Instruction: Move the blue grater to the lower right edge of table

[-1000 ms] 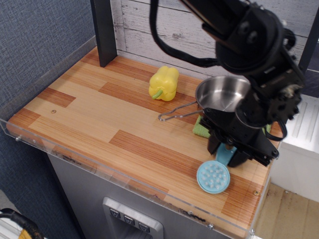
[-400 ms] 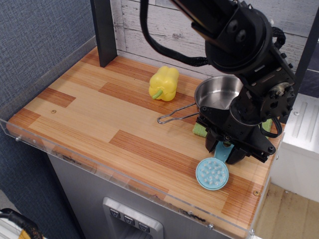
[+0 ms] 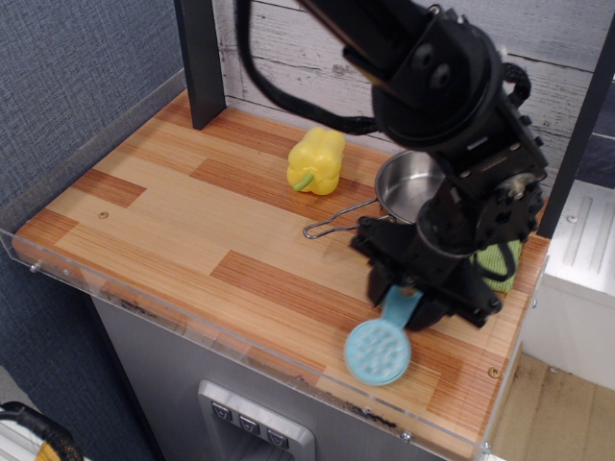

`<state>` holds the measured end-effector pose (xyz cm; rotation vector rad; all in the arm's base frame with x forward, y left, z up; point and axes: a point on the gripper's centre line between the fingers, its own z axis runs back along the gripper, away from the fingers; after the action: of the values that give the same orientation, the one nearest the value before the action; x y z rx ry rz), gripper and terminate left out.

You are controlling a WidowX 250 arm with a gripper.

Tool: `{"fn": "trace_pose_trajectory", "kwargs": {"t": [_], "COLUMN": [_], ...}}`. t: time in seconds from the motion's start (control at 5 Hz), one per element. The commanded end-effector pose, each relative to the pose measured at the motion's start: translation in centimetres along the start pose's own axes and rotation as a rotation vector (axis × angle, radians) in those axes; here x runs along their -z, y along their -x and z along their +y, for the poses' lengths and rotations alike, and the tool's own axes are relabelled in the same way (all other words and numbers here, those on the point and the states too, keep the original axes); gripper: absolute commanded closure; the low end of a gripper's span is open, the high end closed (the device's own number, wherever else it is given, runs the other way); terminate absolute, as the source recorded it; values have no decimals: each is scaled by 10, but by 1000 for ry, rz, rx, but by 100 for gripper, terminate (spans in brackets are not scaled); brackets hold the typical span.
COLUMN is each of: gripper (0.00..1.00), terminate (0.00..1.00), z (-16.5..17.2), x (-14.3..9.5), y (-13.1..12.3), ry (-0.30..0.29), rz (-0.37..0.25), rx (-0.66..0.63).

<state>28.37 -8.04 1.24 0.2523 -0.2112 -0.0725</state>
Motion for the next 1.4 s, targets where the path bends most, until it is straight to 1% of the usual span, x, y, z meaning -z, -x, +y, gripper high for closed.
{"fn": "trace_pose_trajectory", "kwargs": {"t": [0.0, 0.2, 0.4, 0.6, 0.8, 1.0, 1.2], "gripper": [100, 0, 0, 0, 0, 0, 0], "terminate": [0, 0, 0, 0, 0, 0, 0], "z": [6, 10, 16, 28, 58, 104, 146], "x": [-14, -16, -35, -75, -99, -71, -34], "y": [5, 2, -7, -13, -15, -18, -25], "ry": [45, 60, 86, 98, 109, 180, 292], "rz": [-61, -64, -120, -220, -245, -164, -56], "rx": [-22, -27, -21, -9, -2, -49, -124]}}
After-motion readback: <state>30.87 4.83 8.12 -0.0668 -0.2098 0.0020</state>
